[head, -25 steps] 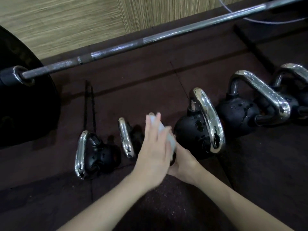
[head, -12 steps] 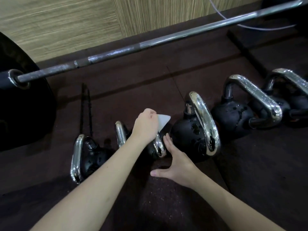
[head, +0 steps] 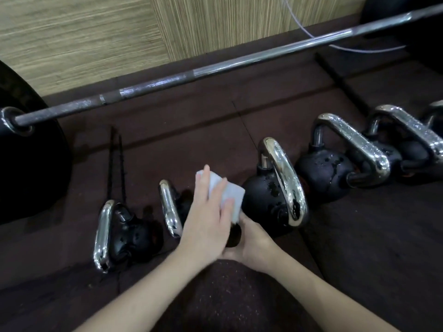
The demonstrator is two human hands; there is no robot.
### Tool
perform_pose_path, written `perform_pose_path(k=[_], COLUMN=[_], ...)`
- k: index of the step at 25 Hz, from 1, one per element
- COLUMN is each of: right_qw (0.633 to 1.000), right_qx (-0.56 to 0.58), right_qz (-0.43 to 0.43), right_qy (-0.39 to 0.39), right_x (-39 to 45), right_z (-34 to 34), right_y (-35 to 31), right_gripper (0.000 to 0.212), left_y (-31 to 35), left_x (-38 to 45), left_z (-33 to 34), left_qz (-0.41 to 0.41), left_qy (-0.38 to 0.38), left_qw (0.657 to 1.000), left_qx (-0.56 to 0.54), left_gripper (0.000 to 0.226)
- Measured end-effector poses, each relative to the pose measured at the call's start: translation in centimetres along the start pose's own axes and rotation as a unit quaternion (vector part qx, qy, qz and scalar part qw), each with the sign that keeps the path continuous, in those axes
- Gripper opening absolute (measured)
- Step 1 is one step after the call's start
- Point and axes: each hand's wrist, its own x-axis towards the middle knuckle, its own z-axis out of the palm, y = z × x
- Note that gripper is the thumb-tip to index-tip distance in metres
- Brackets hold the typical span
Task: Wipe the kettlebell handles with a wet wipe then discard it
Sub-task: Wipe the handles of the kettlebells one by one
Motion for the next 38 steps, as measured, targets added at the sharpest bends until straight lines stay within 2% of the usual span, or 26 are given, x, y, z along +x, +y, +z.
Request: perform_pose_path(k=[2, 4, 5, 6, 9, 11, 12, 13, 14, 17, 21, 22, 24, 26, 27, 30, 31, 32, 34, 35, 36, 38], right_qw=[0.999, 0.998, 0.998, 0.999, 1.000, 1.000, 1.000, 0.999, 0.999, 0.999, 0.997, 0.996, 0.994, 0.984, 0.976, 0.946, 0.941, 0.942, 0.962, 0.973, 0.981, 0.986], right_qx=[-0.032, -0.063, -0.057, -0.051, -0.022, 0.007, -0.016, -0.026, -0.039, 0.005, -0.035, -0.043, -0.060, -0.099, -0.116, -0.117, -0.110, -0.104, -0.091, -0.078, -0.059, -0.036], right_qz=[-0.009, -0.008, -0.009, -0.010, -0.011, -0.012, -0.010, -0.001, -0.006, -0.039, -0.065, -0.065, -0.065, -0.053, -0.050, -0.050, -0.050, -0.048, -0.046, -0.045, -0.043, -0.045], right_qy=[-0.002, -0.001, -0.002, -0.002, 0.006, -0.005, -0.022, -0.021, -0.007, 0.029, 0.037, 0.046, 0.072, 0.137, 0.178, 0.297, 0.318, 0.317, 0.253, 0.215, 0.182, 0.159], right_x=[0.0, -0.1, -0.2, -0.3, -0.2, -0.2, -0.3, -0.2, -0.3, -0.6, -1.6, -2.4, -4.3, -6.1, -6.8, -7.1, -6.7, -6.0, -4.1, -3.1, -2.4, -1.8], right_z=[0.0, -0.3, -0.3, -0.3, -0.1, -0.1, -0.1, 0.0, 0.0, 0.0, -0.4, -0.9, -2.4, -4.2, -5.1, -7.7, -8.3, -8.9, -10.0, -10.3, -10.2, -10.0], right_y=[-0.2, -0.2, -0.2, -0.3, -0.5, -0.5, -0.4, -0.3, -0.3, -0.2, 0.0, 0.3, 1.5, 3.1, 3.9, 5.9, 5.9, 5.8, 5.6, 5.6, 5.6, 5.9], right_gripper=[0.135, 0.139, 0.139, 0.138, 0.130, 0.098, 0.081, 0.073, 0.075, 0.101, 0.116, 0.110, 0.078, 0.038, 0.031, 0.046, 0.055, 0.074, 0.125, 0.141, 0.151, 0.157], left_y=[-0.2, -0.2, -0.3, -0.2, 0.0, -0.3, -0.7, -1.1, -1.5, -1.2, -0.7, -0.8, -0.6, -0.6, -0.4, 1.3, 2.7, 4.4, 7.6, 8.9, 9.4, 9.8], left_x=[4.8, 7.9, 8.2, 7.6, 1.4, -3.7, -5.6, -6.8, -7.2, -4.3, 2.6, 3.9, 5.9, 7.3, 7.8, 9.6, 10.1, 10.5, 11.1, 10.9, 10.9, 11.3], left_z=[-0.9, -1.4, -1.3, -1.2, -0.2, 0.7, 1.1, 1.2, 1.2, 0.2, -1.3, -1.7, -2.9, -4.0, -4.6, -5.8, -5.7, -5.4, -4.0, -3.0, -1.8, -0.5], left_qz=[-0.093, -0.169, -0.177, -0.159, -0.011, 0.069, 0.095, 0.114, 0.126, 0.114, -0.038, -0.058, -0.110, -0.141, -0.138, -0.106, -0.096, -0.082, -0.042, -0.012, 0.015, 0.022], left_qy=[-0.010, -0.015, -0.009, -0.004, 0.002, -0.030, -0.044, -0.050, -0.047, -0.028, -0.003, 0.005, 0.019, 0.035, 0.045, 0.074, 0.075, 0.066, 0.009, -0.036, -0.071, -0.070], left_qw=[0.995, 0.984, 0.982, 0.986, 1.000, 0.997, 0.992, 0.985, 0.980, 0.988, 0.999, 0.997, 0.992, 0.989, 0.989, 0.985, 0.982, 0.980, 0.977, 0.976, 0.975, 0.976], left_qx=[-0.028, -0.057, -0.059, -0.056, -0.018, 0.023, 0.072, 0.121, 0.146, 0.105, -0.035, -0.053, -0.053, -0.030, -0.037, -0.117, -0.147, -0.171, -0.207, -0.213, -0.211, -0.207], left_gripper=[0.046, 0.040, 0.039, 0.039, 0.045, 0.050, 0.051, 0.052, 0.052, 0.050, 0.043, 0.041, 0.036, 0.033, 0.032, 0.032, 0.030, 0.029, 0.029, 0.031, 0.034, 0.042])
